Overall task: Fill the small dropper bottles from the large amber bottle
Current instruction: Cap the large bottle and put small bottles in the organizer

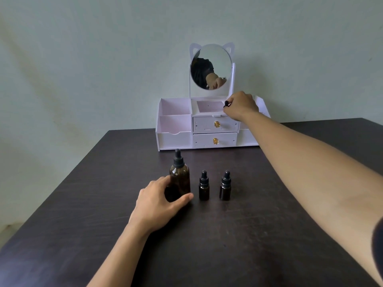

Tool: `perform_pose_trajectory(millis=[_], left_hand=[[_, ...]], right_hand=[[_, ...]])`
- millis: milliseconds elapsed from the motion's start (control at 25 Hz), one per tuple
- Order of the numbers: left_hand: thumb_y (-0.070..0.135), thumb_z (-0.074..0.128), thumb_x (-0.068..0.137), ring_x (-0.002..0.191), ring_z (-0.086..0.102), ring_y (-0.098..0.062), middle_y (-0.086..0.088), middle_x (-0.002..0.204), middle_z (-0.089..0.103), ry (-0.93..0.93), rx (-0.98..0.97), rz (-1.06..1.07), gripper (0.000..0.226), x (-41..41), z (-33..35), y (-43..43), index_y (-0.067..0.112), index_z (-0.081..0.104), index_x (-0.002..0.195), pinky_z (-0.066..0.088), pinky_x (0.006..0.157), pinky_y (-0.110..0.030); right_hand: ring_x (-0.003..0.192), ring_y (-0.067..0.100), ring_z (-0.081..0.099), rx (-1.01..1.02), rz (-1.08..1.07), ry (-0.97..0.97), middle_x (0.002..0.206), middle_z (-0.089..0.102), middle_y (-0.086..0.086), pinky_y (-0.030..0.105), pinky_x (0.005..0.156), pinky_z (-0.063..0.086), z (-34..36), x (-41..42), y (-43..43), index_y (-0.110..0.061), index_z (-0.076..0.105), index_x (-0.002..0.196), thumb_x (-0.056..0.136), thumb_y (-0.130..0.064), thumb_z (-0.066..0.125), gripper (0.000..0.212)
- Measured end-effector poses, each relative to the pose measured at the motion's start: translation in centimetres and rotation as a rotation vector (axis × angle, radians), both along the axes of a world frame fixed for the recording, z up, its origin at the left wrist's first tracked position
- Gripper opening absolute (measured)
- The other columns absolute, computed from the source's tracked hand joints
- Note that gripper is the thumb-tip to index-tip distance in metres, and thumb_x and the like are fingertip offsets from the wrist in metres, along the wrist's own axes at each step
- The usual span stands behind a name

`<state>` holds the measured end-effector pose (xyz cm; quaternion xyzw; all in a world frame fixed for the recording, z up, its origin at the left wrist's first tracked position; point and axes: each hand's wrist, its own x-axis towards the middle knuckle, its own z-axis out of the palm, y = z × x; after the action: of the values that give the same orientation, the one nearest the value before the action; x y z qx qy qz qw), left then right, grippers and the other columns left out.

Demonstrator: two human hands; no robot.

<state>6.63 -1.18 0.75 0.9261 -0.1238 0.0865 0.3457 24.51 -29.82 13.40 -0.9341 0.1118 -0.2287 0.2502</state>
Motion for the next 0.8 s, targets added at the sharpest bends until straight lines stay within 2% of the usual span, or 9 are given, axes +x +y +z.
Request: perform_pose_trajectory(millis=[160, 320, 440, 560, 680, 800], left_hand=[[0.066, 0.069, 0.076, 0.103, 0.058, -0.007, 0.021, 0.099, 0.063, 0.006, -0.001, -0.003, 0.041, 0.0, 0.1, 0.0, 0.039, 0.064, 0.107, 0.047, 0.093, -0.039], [0.066, 0.070, 0.075, 0.104, 0.059, -0.007, 0.020, 0.100, 0.065, 0.006, -0.001, 0.000, 0.041, 0.0, 0.2, 0.0, 0.040, 0.064, 0.106, 0.047, 0.092, -0.038], [0.065, 0.071, 0.075, 0.105, 0.060, -0.010, 0.018, 0.102, 0.066, 0.010, -0.003, 0.006, 0.041, 0.0, 0.2, 0.0, 0.038, 0.065, 0.105, 0.048, 0.091, -0.038], [0.064, 0.073, 0.075, 0.106, 0.061, -0.013, 0.014, 0.104, 0.068, 0.022, -0.012, 0.002, 0.042, 0.0, 0.3, 0.0, 0.037, 0.066, 0.106, 0.049, 0.094, -0.040], [0.063, 0.073, 0.075, 0.105, 0.062, -0.014, 0.012, 0.104, 0.069, 0.031, -0.015, -0.001, 0.043, -0.2, 0.3, 0.0, 0.036, 0.067, 0.107, 0.050, 0.094, -0.041], [0.068, 0.072, 0.072, 0.106, 0.063, -0.013, 0.014, 0.106, 0.070, 0.034, -0.023, -0.007, 0.048, -0.5, 0.3, -0.1, 0.038, 0.067, 0.110, 0.050, 0.096, -0.041]], right_hand=[[0.121, 0.030, 0.055, 0.041, 0.026, 0.004, 0.131, 0.061, 0.010, 0.031, 0.084, 0.048, 0.5, -0.5, -0.5, -0.019, 0.067, 0.126, 0.089, -0.023, 0.067, 0.036], [0.125, 0.031, 0.052, 0.049, 0.036, -0.002, 0.139, 0.055, 0.010, 0.036, 0.098, 0.048, 1.2, -1.8, -0.9, -0.023, 0.061, 0.132, 0.090, -0.020, 0.057, 0.042], [0.110, 0.024, 0.060, 0.044, 0.151, -0.052, 0.120, 0.068, 0.007, 0.030, 0.089, 0.051, 1.6, -5.0, -0.6, -0.025, 0.071, 0.115, 0.090, -0.014, 0.051, 0.034], [0.091, 0.016, 0.065, 0.135, 0.470, 0.214, 0.108, 0.075, 0.000, 0.023, 0.076, 0.049, 1.3, -10.7, 0.0, -0.025, 0.072, 0.107, 0.090, -0.011, 0.052, 0.030], [0.084, 0.010, 0.067, 0.123, 0.696, 0.459, 0.104, 0.076, -0.008, 0.023, 0.070, 0.046, -0.6, -16.2, 0.7, -0.029, 0.071, 0.112, 0.082, -0.027, 0.069, 0.030], [0.073, -0.011, 0.061, 0.020, 0.684, 0.421, 0.102, 0.073, -0.011, 0.017, 0.072, 0.041, -3.2, -18.9, 1.2, -0.035, 0.071, 0.111, 0.078, -0.045, 0.082, 0.036]])
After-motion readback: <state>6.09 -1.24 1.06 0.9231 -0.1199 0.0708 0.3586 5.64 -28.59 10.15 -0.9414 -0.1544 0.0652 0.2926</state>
